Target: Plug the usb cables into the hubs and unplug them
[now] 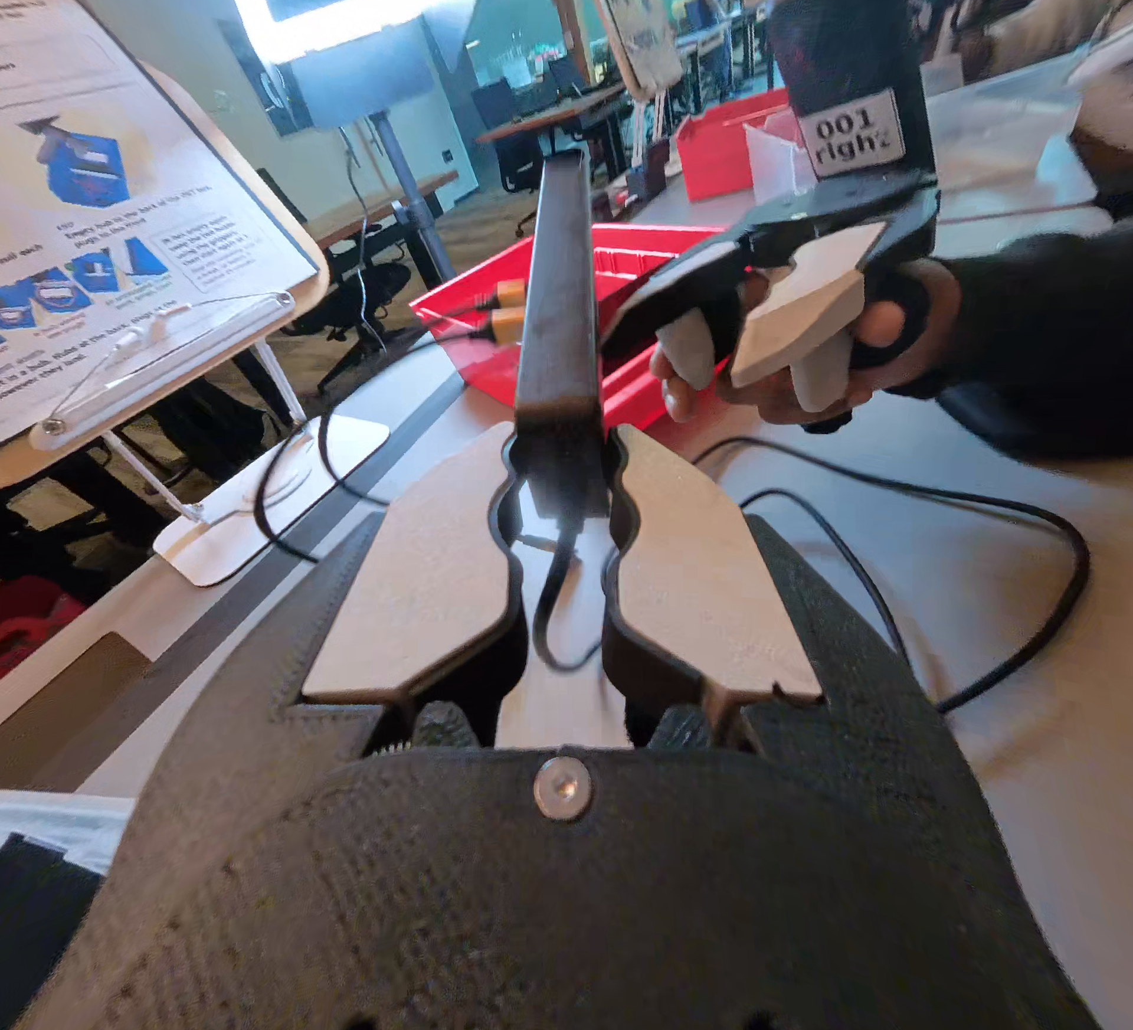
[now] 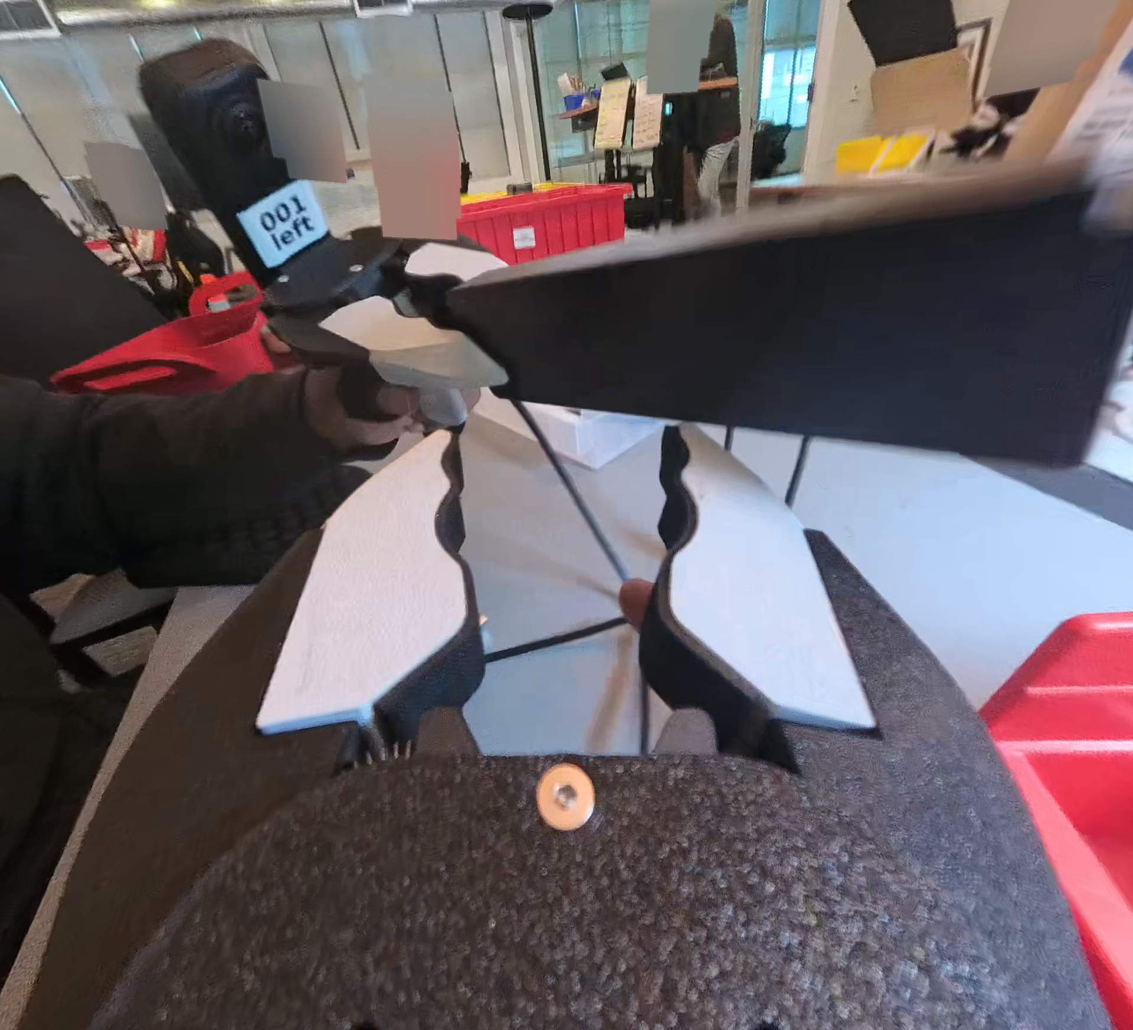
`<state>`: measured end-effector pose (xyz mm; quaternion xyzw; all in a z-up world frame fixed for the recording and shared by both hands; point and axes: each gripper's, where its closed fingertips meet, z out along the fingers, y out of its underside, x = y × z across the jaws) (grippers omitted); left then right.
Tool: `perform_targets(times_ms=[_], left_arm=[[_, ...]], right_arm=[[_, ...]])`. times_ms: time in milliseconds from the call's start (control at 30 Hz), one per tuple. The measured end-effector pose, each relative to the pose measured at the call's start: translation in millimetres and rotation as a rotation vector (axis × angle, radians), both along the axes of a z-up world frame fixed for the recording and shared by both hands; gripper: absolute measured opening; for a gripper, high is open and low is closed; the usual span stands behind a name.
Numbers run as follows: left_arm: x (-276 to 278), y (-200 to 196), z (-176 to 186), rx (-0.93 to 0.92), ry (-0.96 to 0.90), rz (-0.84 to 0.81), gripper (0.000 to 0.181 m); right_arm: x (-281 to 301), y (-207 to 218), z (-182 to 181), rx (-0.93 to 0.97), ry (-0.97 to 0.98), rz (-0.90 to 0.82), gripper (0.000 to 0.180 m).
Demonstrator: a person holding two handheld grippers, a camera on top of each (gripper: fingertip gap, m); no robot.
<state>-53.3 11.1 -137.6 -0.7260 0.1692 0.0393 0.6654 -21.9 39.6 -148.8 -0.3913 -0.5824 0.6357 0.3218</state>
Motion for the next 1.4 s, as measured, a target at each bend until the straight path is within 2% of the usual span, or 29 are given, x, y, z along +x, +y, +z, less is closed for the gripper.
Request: perform_targets(times_ms=[100, 233, 367, 467, 533, 600, 633, 667, 767, 800, 933, 1033, 1167, 1267, 1333, 1400], left_arm=[[-8, -10, 13, 0.028, -0.058, -0.034, 0.024], [-10, -12, 8, 0.003, -0.052, -0.043, 0.024], [2, -16, 17, -0.007, -0.027, -0.107, 0.024], [31, -21, 26, 0.005, 0.011, -0.238, 0.024], [61, -27, 32, 0.016, 0.033, -0.366, 0.024], [95, -39, 34, 0.025, 0.083, -0.517, 0.024], [105, -44, 33, 0.028, 0.125, -0.55, 0.024], [112, -48, 35, 0.047, 0.161, -0.568, 0.025], [112, -62, 48, 0.105, 0.134, -0.58, 0.025], [105, -64, 57, 0.14, 0.112, -0.542, 0.024], [61, -72, 98, 0.251, -0.022, -0.373, 0.036], [21, -78, 110, 0.327, -0.079, -0.227, 0.03], [-9, -62, 77, 0.234, -0.154, -0.144, 0.025], [-18, -43, 40, 0.137, -0.22, -0.122, 0.024], [-21, -33, 21, 0.084, -0.221, -0.107, 0.024], [-24, -26, 8, 0.052, -0.211, -0.088, 0.024]], right_arm=[[6, 8, 10, 0.016, 0.055, -0.029, 0.056], [7, 19, 8, 0.104, 0.061, -0.09, 0.053], [6, 20, -6, 0.324, 0.022, -0.117, 0.054], [1, 2, -28, 0.537, -0.05, -0.053, 0.068], [-5, -15, -45, 0.65, -0.111, 0.012, 0.08], [-7, -35, -62, 0.754, -0.15, 0.096, 0.084], [-5, -47, -64, 0.793, -0.115, 0.138, 0.064], [-5, -55, -62, 0.84, -0.061, 0.137, 0.052], [-3, -61, -47, 0.895, -0.012, 0.102, 0.048], [-4, -54, -36, 0.914, 0.025, 0.055, 0.027], [-6, -7, 2, 1.034, 0.049, -0.126, 0.026], [-1, 33, 50, 1.201, 0.065, -0.251, 0.026], [0, 105, 123, 1.395, 0.03, -0.474, 0.026], [-1, 174, 160, 1.517, -0.064, -0.662, 0.026], [-2, 218, 160, 1.541, -0.166, -0.723, 0.026], [-1, 257, 128, 1.512, -0.341, -0.72, 0.026]])
